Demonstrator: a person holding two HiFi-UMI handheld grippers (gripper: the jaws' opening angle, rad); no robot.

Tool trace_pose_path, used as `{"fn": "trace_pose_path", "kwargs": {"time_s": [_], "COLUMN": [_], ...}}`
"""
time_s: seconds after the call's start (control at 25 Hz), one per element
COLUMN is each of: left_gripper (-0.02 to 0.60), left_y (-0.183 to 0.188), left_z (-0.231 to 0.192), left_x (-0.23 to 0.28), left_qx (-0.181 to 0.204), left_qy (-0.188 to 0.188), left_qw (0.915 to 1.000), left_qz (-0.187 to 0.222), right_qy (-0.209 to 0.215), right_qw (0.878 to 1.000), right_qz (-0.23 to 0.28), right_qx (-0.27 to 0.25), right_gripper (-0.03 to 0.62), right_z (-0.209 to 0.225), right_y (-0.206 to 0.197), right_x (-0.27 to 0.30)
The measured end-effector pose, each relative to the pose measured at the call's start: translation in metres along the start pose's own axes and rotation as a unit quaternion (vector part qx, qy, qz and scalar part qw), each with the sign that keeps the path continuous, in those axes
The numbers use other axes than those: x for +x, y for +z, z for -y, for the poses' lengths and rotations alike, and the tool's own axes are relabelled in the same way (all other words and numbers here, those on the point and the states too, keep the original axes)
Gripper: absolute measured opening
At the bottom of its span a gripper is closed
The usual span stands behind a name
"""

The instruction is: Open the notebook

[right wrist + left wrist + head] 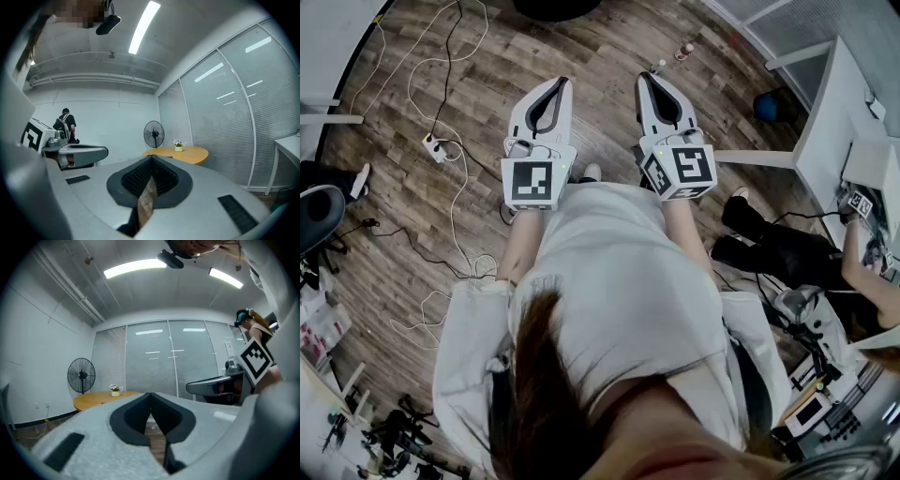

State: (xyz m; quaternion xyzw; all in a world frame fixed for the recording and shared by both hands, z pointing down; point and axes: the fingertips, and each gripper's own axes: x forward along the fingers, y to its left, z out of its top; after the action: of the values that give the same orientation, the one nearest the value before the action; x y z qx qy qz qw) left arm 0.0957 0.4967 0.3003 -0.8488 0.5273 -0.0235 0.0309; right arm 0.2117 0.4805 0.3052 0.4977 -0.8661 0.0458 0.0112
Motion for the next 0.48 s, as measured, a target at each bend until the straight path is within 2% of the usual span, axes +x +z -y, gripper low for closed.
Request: {"fn": "trace_pose_path", "kwargs": {"time_s": [0.48], "left_gripper": [0.017], "left_y": [0.000], "left_z": [0.013], "left_x": [0.000], "left_qx": [0.003], "left_qy": [-0.009], "left_qw": [1.0000], "left_qz": [0.000], "right_qy": [0.005], "right_qw": [1.000], "right_qz": [0.002], "right_qx": [-0.001], "right_gripper": [-0.005], "right_z": [0.001], "right_y": [0.001], "right_x": [-0.009]}}
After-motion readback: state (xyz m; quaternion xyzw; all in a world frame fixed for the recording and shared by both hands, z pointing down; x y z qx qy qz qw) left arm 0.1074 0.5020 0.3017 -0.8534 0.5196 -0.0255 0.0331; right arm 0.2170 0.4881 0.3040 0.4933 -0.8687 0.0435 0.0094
